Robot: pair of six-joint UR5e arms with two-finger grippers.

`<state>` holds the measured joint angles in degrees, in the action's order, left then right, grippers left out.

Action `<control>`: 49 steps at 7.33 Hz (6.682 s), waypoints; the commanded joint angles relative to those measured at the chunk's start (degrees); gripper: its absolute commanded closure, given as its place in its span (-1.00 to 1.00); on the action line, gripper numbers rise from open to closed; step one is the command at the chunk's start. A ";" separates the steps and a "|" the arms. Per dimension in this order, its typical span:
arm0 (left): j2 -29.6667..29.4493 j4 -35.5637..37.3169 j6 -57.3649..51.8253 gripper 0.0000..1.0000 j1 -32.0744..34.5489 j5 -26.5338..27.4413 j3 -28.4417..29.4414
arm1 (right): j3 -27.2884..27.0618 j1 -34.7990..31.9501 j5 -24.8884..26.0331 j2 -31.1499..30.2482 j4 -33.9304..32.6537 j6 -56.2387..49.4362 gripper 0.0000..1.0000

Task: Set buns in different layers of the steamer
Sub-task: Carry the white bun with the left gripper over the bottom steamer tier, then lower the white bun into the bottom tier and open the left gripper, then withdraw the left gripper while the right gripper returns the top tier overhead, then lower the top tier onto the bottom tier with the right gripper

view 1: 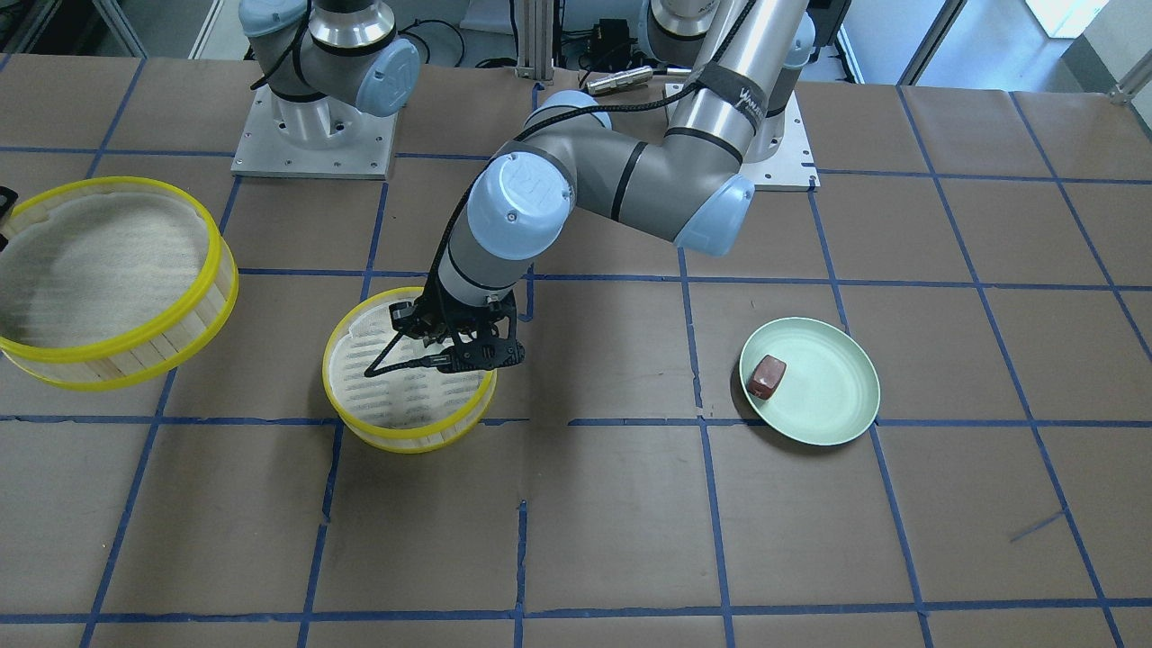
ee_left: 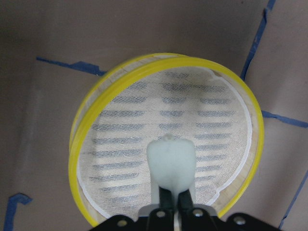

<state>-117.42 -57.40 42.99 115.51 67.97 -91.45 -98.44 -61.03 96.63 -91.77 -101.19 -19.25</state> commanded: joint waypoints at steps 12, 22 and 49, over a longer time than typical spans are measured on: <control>10.35 -14.76 -15.04 -0.99 -11.76 16.49 -1.71 | -0.26 -10.31 -1.97 -3.50 5.39 9.63 0.77; 22.31 -25.56 -38.24 -1.00 -22.61 24.07 -0.75 | -6.50 -26.25 0.06 9.06 -6.56 22.42 0.77; 24.00 -29.17 -41.14 -1.00 -22.70 20.80 -0.83 | -17.23 -29.94 -0.57 7.31 -19.21 28.13 -0.61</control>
<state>-93.43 -86.57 1.86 92.79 88.68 -92.29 -115.74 -90.97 96.03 -84.53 -119.97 8.94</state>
